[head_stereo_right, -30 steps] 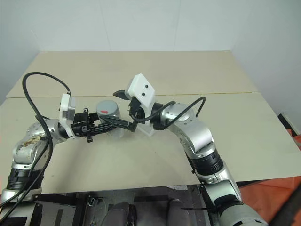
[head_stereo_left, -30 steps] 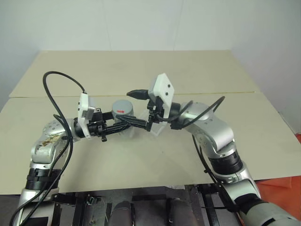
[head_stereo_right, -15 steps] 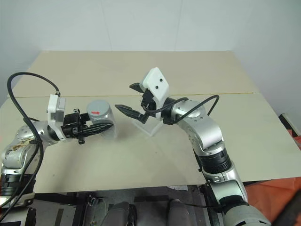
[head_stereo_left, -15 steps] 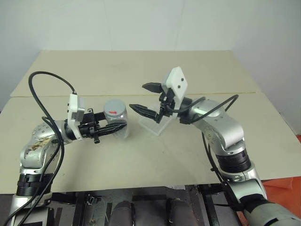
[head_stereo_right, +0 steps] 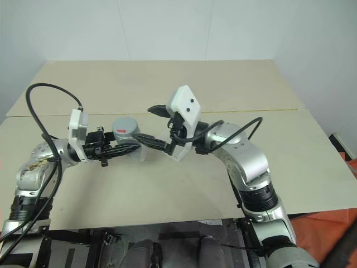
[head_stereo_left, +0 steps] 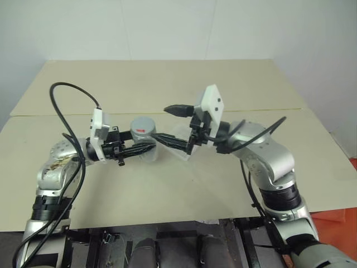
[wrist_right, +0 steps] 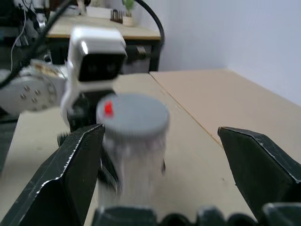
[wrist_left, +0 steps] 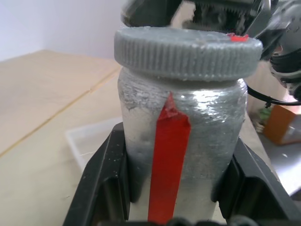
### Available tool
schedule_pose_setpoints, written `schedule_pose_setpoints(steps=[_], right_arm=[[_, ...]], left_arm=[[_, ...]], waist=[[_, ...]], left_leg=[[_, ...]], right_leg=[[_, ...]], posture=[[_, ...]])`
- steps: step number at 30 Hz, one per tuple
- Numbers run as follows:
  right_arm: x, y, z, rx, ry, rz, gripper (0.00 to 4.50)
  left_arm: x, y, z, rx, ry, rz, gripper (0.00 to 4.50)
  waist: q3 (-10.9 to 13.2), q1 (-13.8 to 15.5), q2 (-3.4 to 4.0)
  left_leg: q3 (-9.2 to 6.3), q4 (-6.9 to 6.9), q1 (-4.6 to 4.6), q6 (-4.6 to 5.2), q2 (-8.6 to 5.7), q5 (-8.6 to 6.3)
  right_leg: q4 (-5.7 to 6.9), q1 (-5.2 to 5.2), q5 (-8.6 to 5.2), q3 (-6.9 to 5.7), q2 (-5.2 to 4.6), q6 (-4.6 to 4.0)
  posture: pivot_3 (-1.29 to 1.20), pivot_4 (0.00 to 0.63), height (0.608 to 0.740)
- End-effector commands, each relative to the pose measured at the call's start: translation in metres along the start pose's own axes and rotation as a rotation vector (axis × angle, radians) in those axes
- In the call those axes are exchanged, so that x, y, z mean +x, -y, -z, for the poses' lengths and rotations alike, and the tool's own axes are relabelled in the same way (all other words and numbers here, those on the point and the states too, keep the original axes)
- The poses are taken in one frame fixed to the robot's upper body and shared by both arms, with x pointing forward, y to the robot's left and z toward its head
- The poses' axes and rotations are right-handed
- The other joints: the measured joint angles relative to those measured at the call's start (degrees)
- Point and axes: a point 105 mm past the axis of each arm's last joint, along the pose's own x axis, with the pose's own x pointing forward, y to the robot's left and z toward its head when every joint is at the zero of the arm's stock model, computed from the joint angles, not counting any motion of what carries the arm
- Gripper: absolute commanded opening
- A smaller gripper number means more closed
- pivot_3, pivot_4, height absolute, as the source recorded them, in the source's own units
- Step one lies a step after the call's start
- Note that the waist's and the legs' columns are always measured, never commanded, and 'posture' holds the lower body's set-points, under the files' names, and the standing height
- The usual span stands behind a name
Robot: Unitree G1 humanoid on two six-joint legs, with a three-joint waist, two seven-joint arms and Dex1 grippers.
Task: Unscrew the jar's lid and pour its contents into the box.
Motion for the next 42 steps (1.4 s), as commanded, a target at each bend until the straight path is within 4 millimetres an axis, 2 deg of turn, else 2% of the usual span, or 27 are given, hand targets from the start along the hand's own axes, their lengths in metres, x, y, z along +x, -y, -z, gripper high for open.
schedule_pose_setpoints(steps=[1, 9, 15, 18, 27, 42], right_arm=[[0.008, -0.002, -0.015, -0.027, 0.045, -0.013, 4.48], [0.022, -0.008, -0.012, -0.021, 0.037, -0.046, 4.48], [0.03, -0.003, -0.009, -0.006, 0.026, -0.021, 4.48], [0.032, 0.009, -0.004, 0.001, -0.002, 0.043, 4.48], [0.019, 0.017, 0.006, -0.005, -0.048, 0.074, 4.48], [-0.001, 0.028, 0.007, -0.026, -0.078, 0.104, 4.48]], left_arm=[[0.006, -0.001, -0.008, 0.05, 0.02, 0.038, 1.91], [0.009, 0.0, -0.007, 0.057, 0.022, 0.055, 1.91], [0.007, 0.001, -0.008, 0.063, 0.021, 0.056, 1.91], [0.006, 0.0, -0.008, 0.066, 0.02, 0.052, 1.91], [0.001, 0.0, -0.01, 0.078, 0.017, 0.042, 1.91], [-0.006, 0.002, -0.015, 0.1, 0.003, 0.034, 1.91]], waist=[[0.0, 0.05, 0.0], [0.0, 0.07, 0.0], [0.0, 0.01, 0.0], [0.0, 0.01, 0.0], [0.0, 0.05, 0.0], [0.0, 0.01, 0.0]], left_leg=[[0.0, 0.0, -0.01, 0.0, 0.0, 0.0], [0.0, 0.01, -0.02, 0.01, 0.0, 0.0], [0.0, 0.0, -0.02, 0.01, 0.0, 0.0], [0.0, 0.0, -0.03, 0.01, 0.0, 0.0], [0.0, 0.01, -0.04, 0.0, 0.0, 0.0], [0.0, 0.0, -0.03, 0.01, 0.01, 0.0]], right_leg=[[0.0, 0.0, 0.0, 0.0, 0.0, 0.0], [0.08, 0.01, 0.0, -0.01, 0.0, 0.0], [0.1, 0.0, 0.0, -0.01, 0.0, 0.0], [0.1, 0.0, 0.0, -0.01, 0.0, 0.0], [0.1, 0.0, 0.0, -0.01, 0.0, 0.0], [0.09, 0.0, 0.0, -0.01, 0.0, 0.0]], posture=[[0.0, 0.15, 0.74], [0.0, 0.15, 0.74], [0.0, 0.15, 0.74], [0.0, 0.15, 0.74], [0.0, 0.15, 0.74], [0.0, 0.15, 0.74]])
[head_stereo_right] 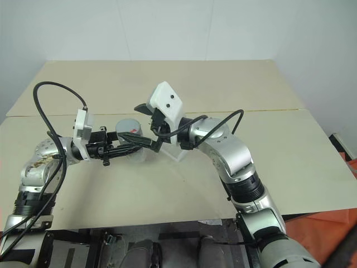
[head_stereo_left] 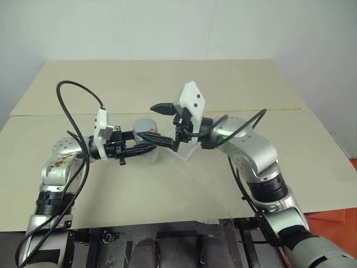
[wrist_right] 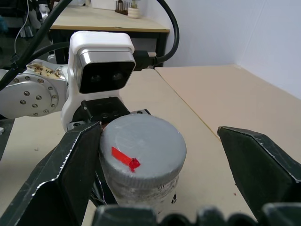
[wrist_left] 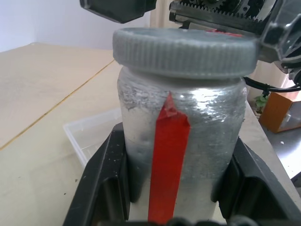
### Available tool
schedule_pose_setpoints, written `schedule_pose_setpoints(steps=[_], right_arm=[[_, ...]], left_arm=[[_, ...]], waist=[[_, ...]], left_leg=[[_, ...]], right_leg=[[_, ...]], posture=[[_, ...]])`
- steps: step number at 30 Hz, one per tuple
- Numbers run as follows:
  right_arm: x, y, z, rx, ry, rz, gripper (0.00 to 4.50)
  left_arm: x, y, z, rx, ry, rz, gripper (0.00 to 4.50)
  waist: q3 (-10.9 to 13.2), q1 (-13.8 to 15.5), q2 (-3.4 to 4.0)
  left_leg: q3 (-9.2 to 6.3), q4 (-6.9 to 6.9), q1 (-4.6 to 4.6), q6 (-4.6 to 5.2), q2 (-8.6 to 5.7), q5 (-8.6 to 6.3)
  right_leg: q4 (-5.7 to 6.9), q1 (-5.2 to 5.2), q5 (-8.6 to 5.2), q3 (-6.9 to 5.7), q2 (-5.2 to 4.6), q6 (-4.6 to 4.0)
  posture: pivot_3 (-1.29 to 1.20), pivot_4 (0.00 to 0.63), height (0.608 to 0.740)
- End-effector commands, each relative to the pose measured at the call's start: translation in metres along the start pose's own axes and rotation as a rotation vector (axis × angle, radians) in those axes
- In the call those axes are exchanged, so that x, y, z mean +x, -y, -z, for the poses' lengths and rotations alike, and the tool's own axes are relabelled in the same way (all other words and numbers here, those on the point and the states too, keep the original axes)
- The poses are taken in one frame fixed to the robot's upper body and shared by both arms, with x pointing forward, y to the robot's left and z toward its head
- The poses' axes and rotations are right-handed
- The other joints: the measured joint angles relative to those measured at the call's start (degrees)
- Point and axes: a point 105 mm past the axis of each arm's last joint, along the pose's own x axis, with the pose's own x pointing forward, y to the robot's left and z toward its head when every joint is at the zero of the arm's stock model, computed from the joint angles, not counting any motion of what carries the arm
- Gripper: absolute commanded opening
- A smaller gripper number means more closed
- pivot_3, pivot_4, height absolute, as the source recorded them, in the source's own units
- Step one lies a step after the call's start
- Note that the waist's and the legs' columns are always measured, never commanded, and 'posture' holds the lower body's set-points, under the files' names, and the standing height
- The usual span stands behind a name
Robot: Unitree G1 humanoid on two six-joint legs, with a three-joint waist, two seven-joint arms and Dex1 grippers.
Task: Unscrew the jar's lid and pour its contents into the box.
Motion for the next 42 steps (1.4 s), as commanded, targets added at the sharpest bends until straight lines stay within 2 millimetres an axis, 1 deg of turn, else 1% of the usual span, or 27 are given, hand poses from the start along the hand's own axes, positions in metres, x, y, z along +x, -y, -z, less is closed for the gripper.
schedule_pose_setpoints(steps=[1, 6, 14, 20, 24, 29, 32, 34, 37, 40, 42], right_arm=[[-0.02, 0.024, 0.0, -0.016, -0.015, 0.117, 4.48], [-0.026, 0.026, 0.003, -0.016, -0.03, 0.126, 4.48], [-0.034, 0.029, 0.004, -0.017, -0.04, 0.14, 4.48], [-0.037, 0.034, 0.006, -0.025, -0.053, 0.161, 4.48], [-0.044, 0.034, -0.004, -0.028, -0.018, 0.145, 4.48], [-0.05, 0.017, -0.027, 0.027, 0.091, 0.021, 4.48], [-0.045, 0.011, -0.027, 0.029, 0.088, -0.012, 4.48], [-0.036, 0.006, -0.024, 0.031, 0.076, -0.04, 4.48], [-0.017, -0.002, -0.018, 0.018, 0.046, -0.066, 4.48], [-0.005, 0.0, -0.013, 0.011, 0.02, -0.041, 4.48], [0.0, 0.003, -0.013, 0.017, 0.018, -0.027, 4.48]], left_arm=[[-0.003, 0.007, -0.02, 0.085, 0.037, 0.038, 1.91], [-0.001, 0.007, -0.023, 0.093, 0.045, 0.041, 1.91], [-0.005, 0.008, -0.023, 0.093, 0.039, 0.037, 1.91], [-0.003, 0.008, -0.026, 0.099, 0.045, 0.038, 1.91], [-0.002, 0.005, -0.022, 0.092, 0.043, 0.025, 1.91], [0.004, -0.003, -0.016, 0.075, 0.044, 0.007, 1.91], [0.007, -0.008, -0.015, 0.073, 0.048, 0.008, 1.91], [0.01, -0.009, -0.014, 0.075, 0.053, 0.012, 1.91], [0.015, -0.008, -0.013, 0.061, 0.066, 0.035, 1.91], [0.018, -0.005, -0.012, 0.057, 0.07, 0.052, 1.91], [0.019, -0.005, -0.012, 0.056, 0.075, 0.057, 1.91]], waist=[[0.0, 0.02, 0.0], [0.0, 0.08, 0.0], [0.0, 0.15, 0.0], [0.0, -0.07, 0.0], [0.0, 0.05, 0.0], [0.0, 0.27, 0.0], [0.0, 0.19, 0.0], [0.0, 0.17, 0.0], [0.0, -0.16, 0.0], [0.0, -0.23, 0.0], [0.0, -0.12, 0.0]], left_leg=[[0.0, 0.0, 0.0, 0.0, 0.0, 0.0], [0.0, 0.0, 0.0, 0.01, 0.0, 0.0], [0.0, 0.0, -0.01, 0.01, 0.0, -0.01], [0.0, 0.0, 0.0, 0.02, 0.0, -0.01], [0.0, 0.0, 0.0, 0.02, 0.0, -0.01], [-0.01, 0.0, -0.01, 0.03, 0.0, -0.02], [0.0, 0.02, 0.0, 0.06, 0.0, -0.03], [0.0, 0.02, 0.01, 0.07, 0.0, -0.03], [0.01, 0.0, 0.01, 0.05, 0.0, -0.03], [0.02, 0.01, 0.01, 0.04, 0.0, -0.01], [0.02, 0.01, -0.01, 0.03, -0.01, -0.01]], right_leg=[[0.0, 0.0, 0.0, 0.0, 0.0, 0.0], [-0.01, 0.0, 0.0, 0.0, 0.0, 0.0], [-0.02, 0.0, 0.0, 0.0, 0.0, 0.0], [-0.08, 0.0, 0.0, 0.01, 0.0, 0.0], [-0.09, 0.0, 0.0, 0.01, 0.0, 0.0], [-0.12, 0.01, 0.0, -0.01, 0.0, 0.0], [-0.11, 0.03, 0.0, -0.01, 0.0, 0.0], [-0.12, 0.03, 0.0, 0.0, 0.0, 0.0], [-0.04, 0.01, 0.0, 0.01, 0.0, 0.0], [0.02, -0.01, 0.0, 0.02, 0.0, 0.0], [0.02, -0.01, 0.0, 0.02, 0.0, 0.0]], posture=[[0.0, 0.15, 0.74], [0.0, 0.15, 0.74], [0.0, 0.15, 0.74], [0.0, 0.15, 0.74], [0.0, 0.15, 0.74], [0.0, 0.15, 0.74], [0.0, 0.15, 0.74], [0.0, 0.15, 0.74], [0.0, 0.15, 0.74], [0.0, 0.15, 0.74], [0.0, 0.15, 0.74]])
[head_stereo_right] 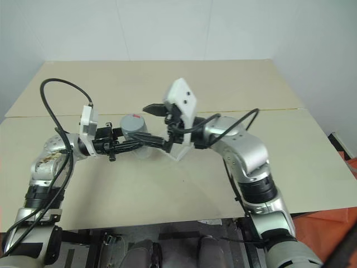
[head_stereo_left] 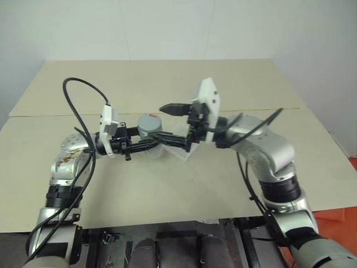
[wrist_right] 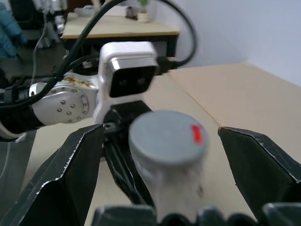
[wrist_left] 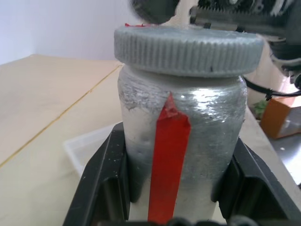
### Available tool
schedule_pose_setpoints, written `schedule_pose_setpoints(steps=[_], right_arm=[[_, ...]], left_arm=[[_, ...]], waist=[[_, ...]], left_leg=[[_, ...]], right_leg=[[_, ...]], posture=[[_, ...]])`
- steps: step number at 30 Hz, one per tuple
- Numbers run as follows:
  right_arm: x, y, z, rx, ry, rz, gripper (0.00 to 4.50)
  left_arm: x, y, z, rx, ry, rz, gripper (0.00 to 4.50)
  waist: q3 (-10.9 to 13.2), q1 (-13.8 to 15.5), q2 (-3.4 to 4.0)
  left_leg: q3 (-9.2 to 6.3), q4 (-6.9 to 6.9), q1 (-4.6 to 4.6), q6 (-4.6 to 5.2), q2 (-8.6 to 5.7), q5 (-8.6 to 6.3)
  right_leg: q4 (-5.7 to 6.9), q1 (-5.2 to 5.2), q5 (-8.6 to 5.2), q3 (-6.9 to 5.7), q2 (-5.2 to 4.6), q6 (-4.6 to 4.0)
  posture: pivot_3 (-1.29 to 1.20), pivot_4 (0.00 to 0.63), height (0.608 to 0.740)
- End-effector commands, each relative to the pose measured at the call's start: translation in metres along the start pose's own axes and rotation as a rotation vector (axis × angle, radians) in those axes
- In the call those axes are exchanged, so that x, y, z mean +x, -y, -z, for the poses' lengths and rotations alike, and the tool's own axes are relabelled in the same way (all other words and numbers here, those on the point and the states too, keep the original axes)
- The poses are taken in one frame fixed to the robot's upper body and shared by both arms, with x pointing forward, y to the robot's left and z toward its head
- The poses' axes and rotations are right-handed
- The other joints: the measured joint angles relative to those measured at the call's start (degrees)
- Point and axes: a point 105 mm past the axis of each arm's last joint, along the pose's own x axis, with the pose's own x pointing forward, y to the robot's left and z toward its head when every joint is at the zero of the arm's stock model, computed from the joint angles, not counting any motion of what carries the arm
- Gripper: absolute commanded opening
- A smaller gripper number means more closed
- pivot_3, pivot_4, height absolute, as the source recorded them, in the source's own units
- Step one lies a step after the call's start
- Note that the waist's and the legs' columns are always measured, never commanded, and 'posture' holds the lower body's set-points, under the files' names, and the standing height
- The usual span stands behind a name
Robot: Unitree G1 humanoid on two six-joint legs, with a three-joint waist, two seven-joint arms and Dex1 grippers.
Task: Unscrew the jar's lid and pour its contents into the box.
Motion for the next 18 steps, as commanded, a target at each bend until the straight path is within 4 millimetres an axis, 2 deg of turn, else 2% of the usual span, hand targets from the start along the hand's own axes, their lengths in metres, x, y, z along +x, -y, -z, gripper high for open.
schedule_pose_setpoints(steps=[1, 10, 18], right_arm=[[0.004, 0.005, -0.012, -0.046, 0.026, 0.031, 4.48], [0.01, 0.012, -0.011, -0.043, 0.021, 0.051, 4.48], [0.002, 0.018, 0.0, -0.03, -0.011, 0.082, 4.48]], left_arm=[[0.002, 0.0, -0.012, 0.056, 0.022, 0.015, 1.91], [0.001, 0.005, -0.012, 0.056, 0.028, 0.02, 1.91], [-0.009, 0.008, -0.011, 0.047, 0.022, -0.005, 1.91]], waist=[[0.0, 0.1, 0.0], [0.0, 0.2, 0.0], [0.0, 0.18, 0.0]], left_leg=[[0.0, 0.01, -0.01, 0.0, 0.0, 0.0], [-0.02, 0.0, -0.02, 0.0, 0.01, 0.0], [-0.02, 0.0, -0.02, 0.0, 0.01, 0.0]], right_leg=[[-0.01, 0.0, 0.0, 0.0, 0.0, 0.0], [-0.01, 0.0, 0.0, -0.02, 0.0, 0.0], [-0.01, 0.0, 0.0, -0.02, 0.0, 0.0]], posture=[[0.0, 0.15, 0.74], [0.0, 0.15, 0.74], [0.0, 0.15, 0.74]])
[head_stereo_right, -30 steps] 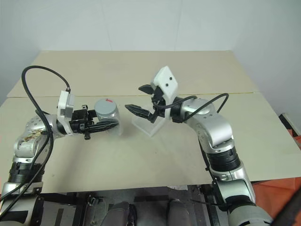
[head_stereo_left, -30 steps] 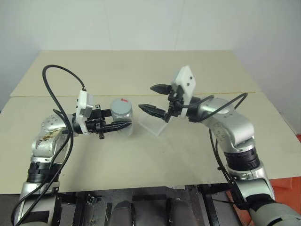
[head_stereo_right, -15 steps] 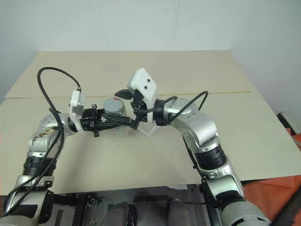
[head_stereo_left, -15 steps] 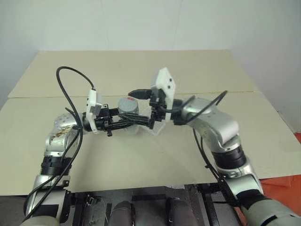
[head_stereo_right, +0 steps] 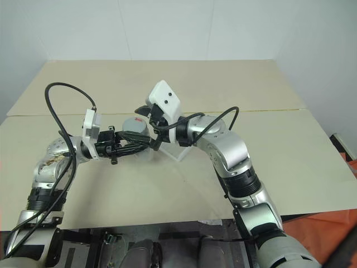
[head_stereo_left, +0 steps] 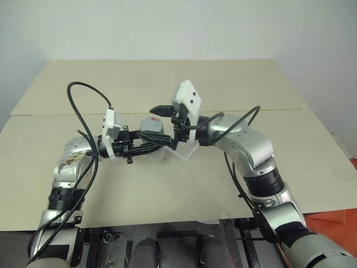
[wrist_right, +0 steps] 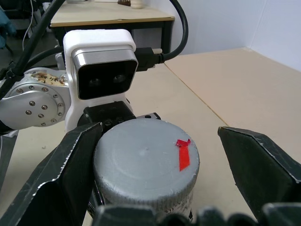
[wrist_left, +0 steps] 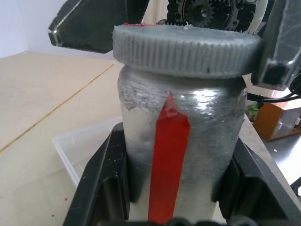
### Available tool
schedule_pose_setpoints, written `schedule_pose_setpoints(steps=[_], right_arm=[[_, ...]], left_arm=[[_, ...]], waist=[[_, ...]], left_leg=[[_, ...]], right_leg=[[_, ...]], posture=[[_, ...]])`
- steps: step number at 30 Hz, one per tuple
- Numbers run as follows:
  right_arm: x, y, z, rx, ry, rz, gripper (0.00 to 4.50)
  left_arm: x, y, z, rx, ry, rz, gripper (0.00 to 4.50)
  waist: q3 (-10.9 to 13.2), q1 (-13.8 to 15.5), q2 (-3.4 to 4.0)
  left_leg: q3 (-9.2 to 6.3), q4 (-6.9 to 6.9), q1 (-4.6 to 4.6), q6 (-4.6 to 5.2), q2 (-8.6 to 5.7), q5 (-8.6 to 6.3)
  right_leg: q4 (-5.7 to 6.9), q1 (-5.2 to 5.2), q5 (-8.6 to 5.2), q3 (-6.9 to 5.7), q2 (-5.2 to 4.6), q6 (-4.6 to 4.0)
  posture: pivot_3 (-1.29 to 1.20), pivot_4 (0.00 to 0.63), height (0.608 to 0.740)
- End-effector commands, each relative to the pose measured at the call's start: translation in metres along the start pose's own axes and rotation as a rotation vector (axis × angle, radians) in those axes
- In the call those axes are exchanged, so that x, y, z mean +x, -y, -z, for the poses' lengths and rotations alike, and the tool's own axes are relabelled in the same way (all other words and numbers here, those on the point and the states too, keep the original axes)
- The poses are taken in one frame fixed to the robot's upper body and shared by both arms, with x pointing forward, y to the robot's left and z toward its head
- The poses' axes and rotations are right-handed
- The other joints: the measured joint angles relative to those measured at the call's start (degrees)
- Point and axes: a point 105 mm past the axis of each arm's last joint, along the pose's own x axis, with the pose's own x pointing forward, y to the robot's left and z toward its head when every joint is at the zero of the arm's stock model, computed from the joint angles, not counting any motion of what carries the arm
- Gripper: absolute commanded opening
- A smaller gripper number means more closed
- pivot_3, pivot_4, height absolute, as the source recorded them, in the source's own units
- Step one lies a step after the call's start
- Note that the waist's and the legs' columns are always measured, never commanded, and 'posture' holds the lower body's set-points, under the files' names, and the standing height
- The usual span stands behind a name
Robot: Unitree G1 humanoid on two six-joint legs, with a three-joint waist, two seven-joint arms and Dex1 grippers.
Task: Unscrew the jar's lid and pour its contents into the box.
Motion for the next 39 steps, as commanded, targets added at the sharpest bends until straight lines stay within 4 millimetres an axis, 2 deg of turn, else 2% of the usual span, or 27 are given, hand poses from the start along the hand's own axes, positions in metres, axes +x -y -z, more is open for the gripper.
schedule_pose_setpoints(steps=[1, 14, 25, 33, 39], right_arm=[[-0.01, 0.01, -0.007, -0.042, 0.022, 0.057, 4.48], [-0.032, 0.017, 0.0, -0.032, 0.013, 0.099, 4.48], [-0.04, 0.02, 0.0, -0.028, 0.016, 0.113, 4.48], [-0.048, 0.007, 0.003, -0.048, -0.006, 0.032, 4.48], [-0.041, -0.008, -0.007, -0.041, 0.044, -0.041, 4.48]], left_arm=[[-0.007, 0.006, -0.015, 0.06, 0.026, 0.009, 1.91], [-0.018, 0.014, -0.02, 0.052, -0.001, 0.005, 1.91], [-0.018, 0.013, -0.022, 0.052, -0.009, 0.01, 1.91], [-0.018, 0.007, -0.022, 0.062, -0.005, -0.019, 1.91], [-0.011, 0.002, -0.019, 0.064, -0.001, -0.017, 1.91]], waist=[[0.0, 0.0, 0.0], [0.0, 0.04, 0.0], [0.0, -0.14, 0.0], [0.0, 0.19, 0.0], [0.0, 0.09, 0.0]], left_leg=[[0.0, 0.0, 0.0, 0.0, 0.0, 0.0], [0.0, 0.0, -0.01, 0.0, 0.0, 0.0], [0.01, -0.01, 0.03, 0.0, 0.0, 0.0], [0.0, 0.0, 0.0, 0.02, 0.0, -0.01], [0.0, 0.0, 0.03, 0.02, 0.0, -0.01]], right_leg=[[0.0, 0.0, 0.0, 0.0, 0.0, 0.0], [-0.01, 0.0, 0.0, 0.0, 0.0, 0.0], [-0.02, -0.01, 0.0, 0.02, 0.0, 0.0], [-0.11, 0.01, 0.0, 0.01, 0.0, 0.0], [-0.12, 0.02, 0.0, 0.01, 0.0, 0.0]], posture=[[0.0, 0.15, 0.74], [0.0, 0.15, 0.74], [0.0, 0.15, 0.74], [0.0, 0.15, 0.74], [0.0, 0.15, 0.74]])
